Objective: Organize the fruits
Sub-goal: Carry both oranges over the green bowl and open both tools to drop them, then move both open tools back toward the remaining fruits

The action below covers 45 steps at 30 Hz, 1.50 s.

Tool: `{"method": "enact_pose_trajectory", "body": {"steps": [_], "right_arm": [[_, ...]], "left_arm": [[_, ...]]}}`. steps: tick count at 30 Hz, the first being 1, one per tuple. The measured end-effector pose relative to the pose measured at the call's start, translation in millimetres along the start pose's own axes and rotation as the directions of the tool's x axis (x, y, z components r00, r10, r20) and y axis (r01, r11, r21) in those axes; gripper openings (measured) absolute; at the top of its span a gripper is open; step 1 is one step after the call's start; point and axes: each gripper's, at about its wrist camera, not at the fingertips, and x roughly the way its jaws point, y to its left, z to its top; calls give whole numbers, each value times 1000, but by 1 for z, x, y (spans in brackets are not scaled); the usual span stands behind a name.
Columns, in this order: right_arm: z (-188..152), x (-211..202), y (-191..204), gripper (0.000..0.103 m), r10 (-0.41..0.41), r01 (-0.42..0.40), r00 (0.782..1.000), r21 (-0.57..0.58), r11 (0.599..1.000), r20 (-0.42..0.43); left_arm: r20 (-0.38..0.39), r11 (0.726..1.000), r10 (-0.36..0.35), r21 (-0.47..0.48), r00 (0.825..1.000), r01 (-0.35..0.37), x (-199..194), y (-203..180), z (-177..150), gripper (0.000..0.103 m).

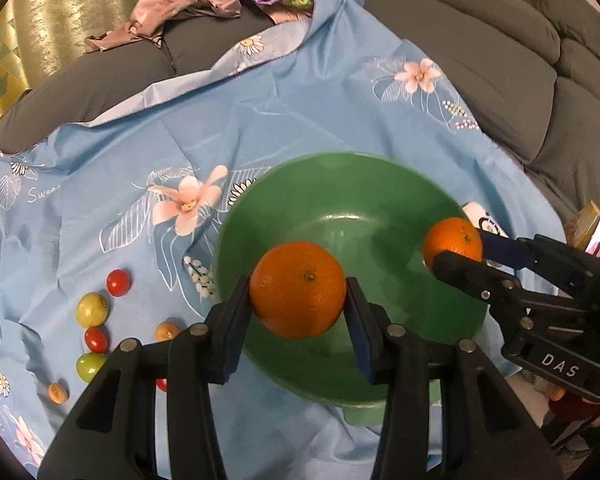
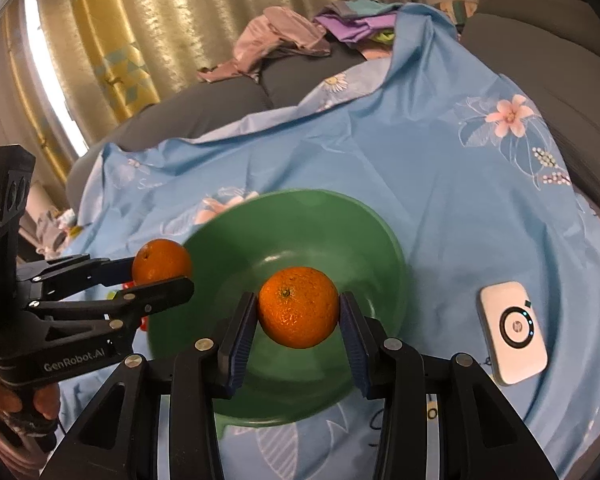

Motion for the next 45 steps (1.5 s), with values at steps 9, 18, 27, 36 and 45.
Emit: {"method": "enact_pose_trajectory", "body": {"steps": [9, 18, 27, 36, 45], "right_arm": [[-4, 1, -7, 43, -18, 18, 1000, 35, 999, -10], [-5, -13, -1, 44, -30, 30, 999, 41, 999, 12], [-18, -26, 20, 44, 8, -9, 1000, 32, 999, 11], [-30, -29, 72, 44, 75, -76, 997, -76, 994, -21], [-41, -35, 116, 44, 112, -117, 993, -187, 975, -38]], "left_arm": [[0, 1000, 10, -14, 1000, -10, -2, 3, -2, 68], [32, 996, 17, -86, 999, -15, -28, 21, -14, 79], [35, 973, 64, -224, 997, -55, -69, 59, -69, 82], [29, 934, 118, -342, 993, -101, -105, 93, -128, 83], [30, 885, 183, -441, 983, -152, -133, 121, -167, 83]]}}
